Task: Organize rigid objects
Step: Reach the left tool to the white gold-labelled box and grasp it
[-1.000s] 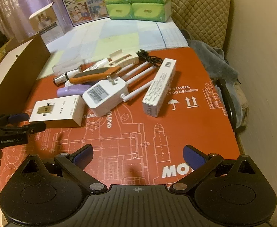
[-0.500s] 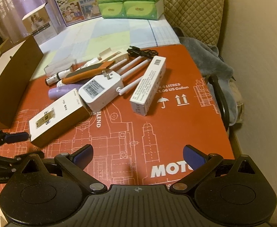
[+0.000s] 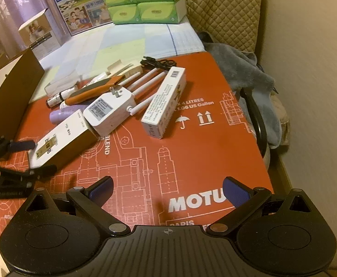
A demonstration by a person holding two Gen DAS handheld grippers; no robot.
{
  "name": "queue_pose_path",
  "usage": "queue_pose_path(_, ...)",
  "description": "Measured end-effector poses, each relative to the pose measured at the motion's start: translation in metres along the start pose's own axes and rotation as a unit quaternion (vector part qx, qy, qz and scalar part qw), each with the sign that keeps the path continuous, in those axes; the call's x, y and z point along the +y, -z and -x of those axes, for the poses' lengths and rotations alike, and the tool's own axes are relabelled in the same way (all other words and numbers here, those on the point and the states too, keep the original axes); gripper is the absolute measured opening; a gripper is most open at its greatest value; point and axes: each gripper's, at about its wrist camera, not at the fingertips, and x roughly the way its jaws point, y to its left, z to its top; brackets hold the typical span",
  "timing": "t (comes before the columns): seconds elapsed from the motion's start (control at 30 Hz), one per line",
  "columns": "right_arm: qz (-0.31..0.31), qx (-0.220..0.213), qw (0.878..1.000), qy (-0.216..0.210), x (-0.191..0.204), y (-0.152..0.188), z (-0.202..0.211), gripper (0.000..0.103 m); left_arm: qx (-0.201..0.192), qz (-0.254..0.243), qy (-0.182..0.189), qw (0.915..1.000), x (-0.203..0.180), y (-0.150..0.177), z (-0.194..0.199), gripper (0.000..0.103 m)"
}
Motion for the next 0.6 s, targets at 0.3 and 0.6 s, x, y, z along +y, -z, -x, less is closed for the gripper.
queue_pose_path(0.3,0.004,0.000,1.000,-0.006,-0.003,-0.001,0.000,0.099,0.015,0.012,-0.023,0.9995,-0.001,-0.014,-0.008,0.074)
queue_pose_path(0.6,0.007,0.006,1.000,-0.009,-0.007,-0.002,-0.004,0.099,0.037,-0.013,-0.025,0.9989,0.004,-0.032,-0.039,0.061)
